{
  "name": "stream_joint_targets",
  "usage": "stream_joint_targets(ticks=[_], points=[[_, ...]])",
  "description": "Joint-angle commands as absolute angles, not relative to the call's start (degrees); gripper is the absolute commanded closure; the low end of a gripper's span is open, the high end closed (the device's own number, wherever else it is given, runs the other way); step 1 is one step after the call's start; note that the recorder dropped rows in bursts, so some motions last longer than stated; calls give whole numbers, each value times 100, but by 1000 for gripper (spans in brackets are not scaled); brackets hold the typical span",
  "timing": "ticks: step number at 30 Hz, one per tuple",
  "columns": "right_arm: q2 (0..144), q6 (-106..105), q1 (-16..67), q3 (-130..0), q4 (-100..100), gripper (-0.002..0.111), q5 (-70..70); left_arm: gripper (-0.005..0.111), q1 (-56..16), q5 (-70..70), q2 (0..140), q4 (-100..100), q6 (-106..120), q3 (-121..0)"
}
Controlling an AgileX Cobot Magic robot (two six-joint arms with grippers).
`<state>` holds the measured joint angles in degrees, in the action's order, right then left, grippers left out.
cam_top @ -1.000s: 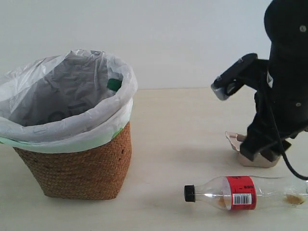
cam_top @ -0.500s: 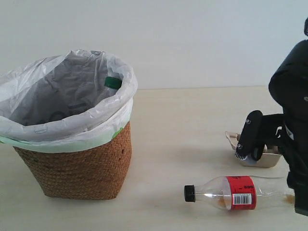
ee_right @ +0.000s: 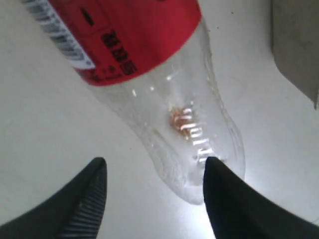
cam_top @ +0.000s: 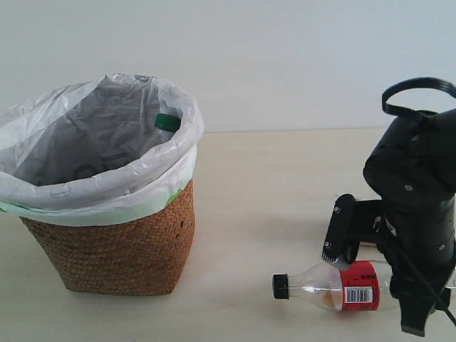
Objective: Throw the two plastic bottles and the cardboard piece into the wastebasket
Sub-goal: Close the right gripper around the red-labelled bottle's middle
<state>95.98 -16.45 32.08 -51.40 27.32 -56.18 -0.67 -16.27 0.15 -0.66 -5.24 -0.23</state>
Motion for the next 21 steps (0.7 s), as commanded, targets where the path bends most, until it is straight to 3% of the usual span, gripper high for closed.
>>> stream_joint_targets(ticks=[1,16,21], points=[[9780,-1628,3192,-5130,3000,57,-5338,103,-55,-1589,0,-94,-555,0],[10087,-1528,3187,-5130,3418,56,-5203,103,-55,-1589,0,-94,-555,0],[10532,-1236,3187,-5130,3418,45,-5141,103,-55,-1589,0,-94,-555,0]])
